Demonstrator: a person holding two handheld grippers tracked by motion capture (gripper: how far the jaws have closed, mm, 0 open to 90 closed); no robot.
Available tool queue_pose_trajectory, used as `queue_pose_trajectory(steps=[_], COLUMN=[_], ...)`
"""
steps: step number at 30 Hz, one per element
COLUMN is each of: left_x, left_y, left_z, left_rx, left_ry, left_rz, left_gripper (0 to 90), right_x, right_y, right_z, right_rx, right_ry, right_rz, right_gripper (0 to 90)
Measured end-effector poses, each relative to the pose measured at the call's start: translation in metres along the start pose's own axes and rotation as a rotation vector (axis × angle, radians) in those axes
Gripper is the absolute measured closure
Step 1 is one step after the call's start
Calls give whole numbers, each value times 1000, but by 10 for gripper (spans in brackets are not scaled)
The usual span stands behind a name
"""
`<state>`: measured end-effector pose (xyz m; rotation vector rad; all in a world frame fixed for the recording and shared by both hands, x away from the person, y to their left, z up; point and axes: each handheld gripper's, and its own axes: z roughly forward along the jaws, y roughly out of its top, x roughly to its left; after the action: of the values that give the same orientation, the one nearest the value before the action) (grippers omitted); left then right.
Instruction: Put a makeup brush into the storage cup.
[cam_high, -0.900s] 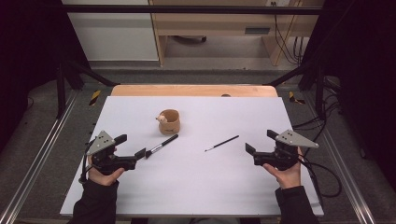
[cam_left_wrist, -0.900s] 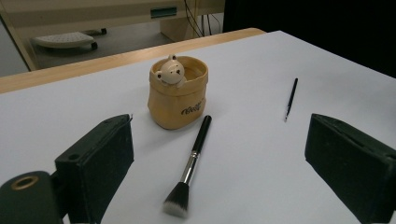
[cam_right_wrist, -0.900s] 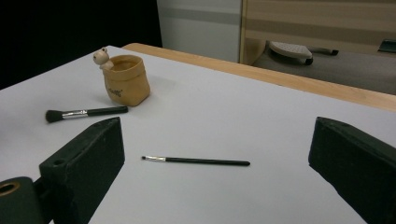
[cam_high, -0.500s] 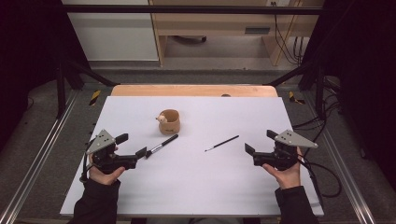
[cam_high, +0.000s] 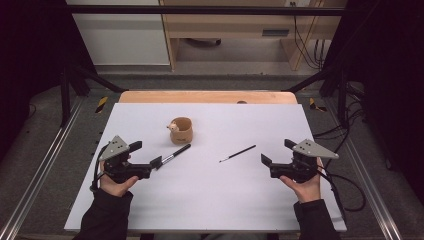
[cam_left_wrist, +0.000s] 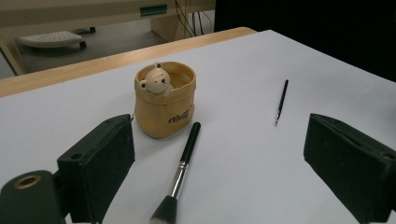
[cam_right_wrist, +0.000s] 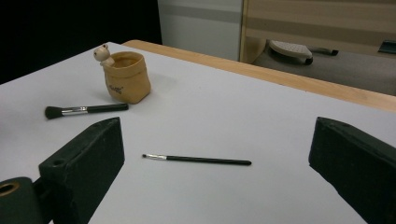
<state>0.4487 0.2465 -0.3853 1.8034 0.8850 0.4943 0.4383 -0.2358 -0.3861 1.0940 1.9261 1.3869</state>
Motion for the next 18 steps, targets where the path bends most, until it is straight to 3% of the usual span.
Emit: queue_pose_trajectory(steps=[18], left_x=[-1], left_y=[15], left_z=[18], left_rx=[61], left_ry=[-19], left_rz=[47], left_gripper=[81], right_x=[1], right_y=[0], right_z=[1], right_rx=[5], right_ry=[-1], right_rz=[1], right_gripper=[38])
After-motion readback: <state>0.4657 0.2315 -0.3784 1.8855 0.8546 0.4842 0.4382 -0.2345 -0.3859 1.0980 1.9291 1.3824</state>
